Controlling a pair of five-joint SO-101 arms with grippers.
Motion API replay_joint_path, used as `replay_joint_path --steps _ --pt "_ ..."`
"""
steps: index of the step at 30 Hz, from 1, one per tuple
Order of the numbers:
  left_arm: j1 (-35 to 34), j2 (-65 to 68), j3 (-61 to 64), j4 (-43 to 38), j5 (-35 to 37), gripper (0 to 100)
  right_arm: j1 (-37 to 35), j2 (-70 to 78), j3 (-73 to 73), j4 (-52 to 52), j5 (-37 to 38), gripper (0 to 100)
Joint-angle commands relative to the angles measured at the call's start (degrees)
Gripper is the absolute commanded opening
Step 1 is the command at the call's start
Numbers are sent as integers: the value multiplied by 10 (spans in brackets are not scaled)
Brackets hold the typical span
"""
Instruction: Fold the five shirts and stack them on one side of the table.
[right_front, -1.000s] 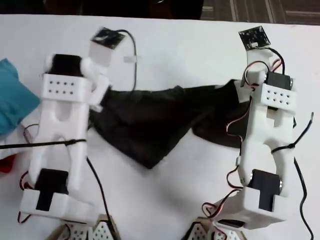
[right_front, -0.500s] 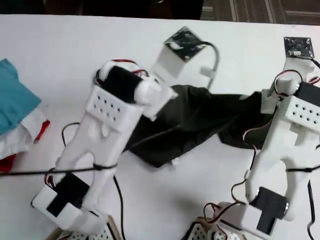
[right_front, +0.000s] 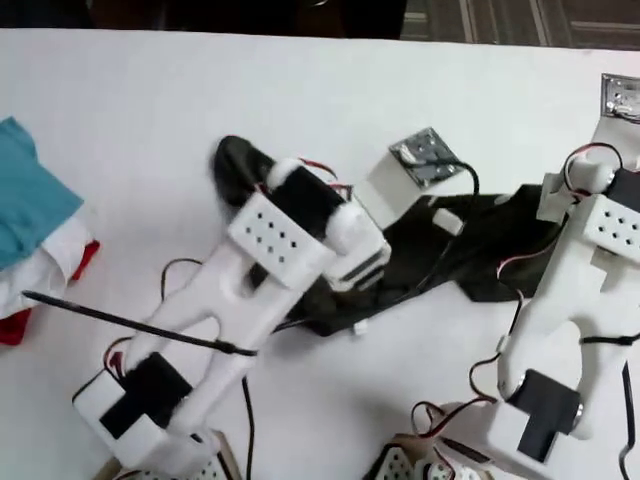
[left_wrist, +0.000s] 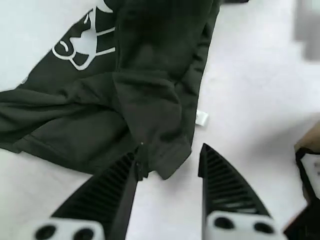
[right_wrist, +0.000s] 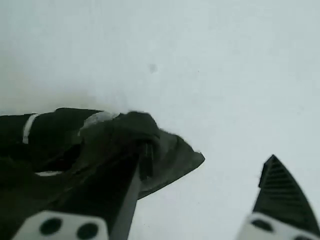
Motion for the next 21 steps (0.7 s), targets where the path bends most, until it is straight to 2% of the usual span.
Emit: replay_joint_path --steps 1,7,10,14,21 --pt "-29 -26 -8 -10 5 183 2 6 -7 -13 -37 345" --pt "-127 -23 0 -7 0 183 -44 -12 -17 32 -19 344" --pt "-161 -23 65 -6 -50 183 -86 -41 -22 61 18 344" --pt "-165 -24 191 -17 -108 183 -150 -61 -16 96 55 344" --pt "-162 -24 386 -183 -106 184 -184 -62 52 73 57 344"
